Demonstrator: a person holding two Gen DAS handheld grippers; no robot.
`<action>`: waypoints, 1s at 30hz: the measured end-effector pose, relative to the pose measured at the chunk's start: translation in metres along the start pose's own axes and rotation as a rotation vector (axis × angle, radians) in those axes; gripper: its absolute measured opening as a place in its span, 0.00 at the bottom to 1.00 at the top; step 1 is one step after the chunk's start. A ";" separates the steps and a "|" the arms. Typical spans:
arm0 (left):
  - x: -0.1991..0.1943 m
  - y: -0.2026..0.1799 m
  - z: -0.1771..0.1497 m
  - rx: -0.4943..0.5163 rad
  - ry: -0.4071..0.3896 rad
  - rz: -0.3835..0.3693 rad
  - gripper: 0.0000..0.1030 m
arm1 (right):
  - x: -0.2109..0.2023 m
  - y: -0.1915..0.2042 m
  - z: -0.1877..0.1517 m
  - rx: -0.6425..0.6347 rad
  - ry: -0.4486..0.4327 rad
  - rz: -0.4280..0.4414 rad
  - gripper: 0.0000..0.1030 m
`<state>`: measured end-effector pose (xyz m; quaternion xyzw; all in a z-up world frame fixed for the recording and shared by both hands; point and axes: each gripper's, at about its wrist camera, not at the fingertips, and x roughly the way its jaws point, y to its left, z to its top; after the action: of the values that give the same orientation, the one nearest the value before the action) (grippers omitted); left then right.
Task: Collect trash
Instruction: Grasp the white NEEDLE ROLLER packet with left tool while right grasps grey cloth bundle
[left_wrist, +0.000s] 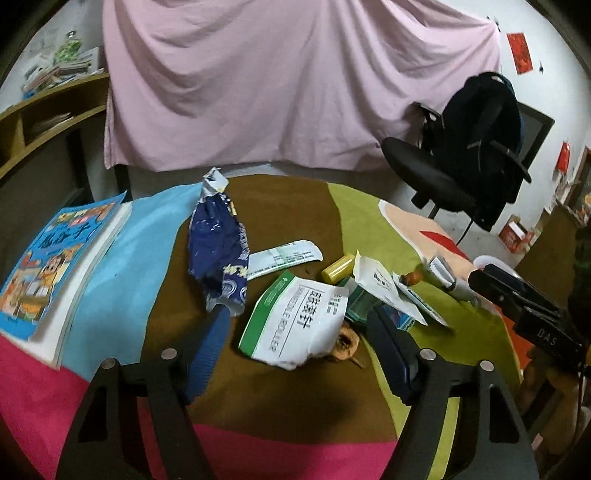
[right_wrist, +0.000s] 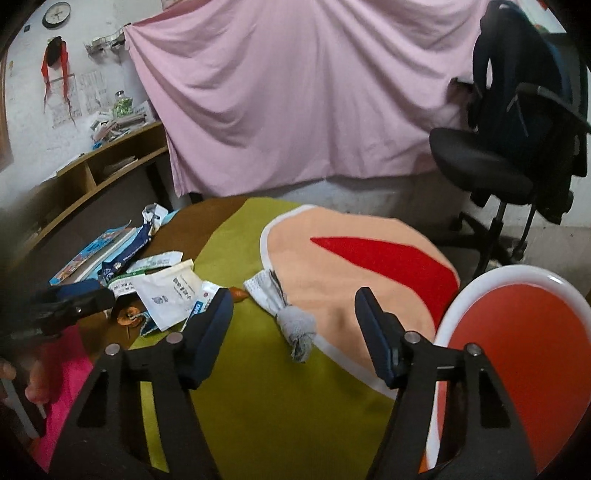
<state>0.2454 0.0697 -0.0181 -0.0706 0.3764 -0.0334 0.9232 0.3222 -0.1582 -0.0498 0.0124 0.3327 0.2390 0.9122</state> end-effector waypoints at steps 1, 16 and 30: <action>0.003 0.000 0.002 0.007 0.013 -0.003 0.68 | 0.003 0.000 0.000 0.002 0.013 0.005 0.89; 0.004 0.004 -0.001 -0.014 0.062 -0.038 0.45 | 0.024 -0.004 -0.003 0.025 0.153 0.057 0.61; -0.030 -0.011 -0.012 -0.035 -0.045 -0.011 0.44 | 0.002 0.000 -0.012 0.026 0.097 0.084 0.47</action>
<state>0.2158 0.0606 -0.0044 -0.0893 0.3557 -0.0304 0.9298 0.3163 -0.1592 -0.0599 0.0268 0.3790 0.2730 0.8838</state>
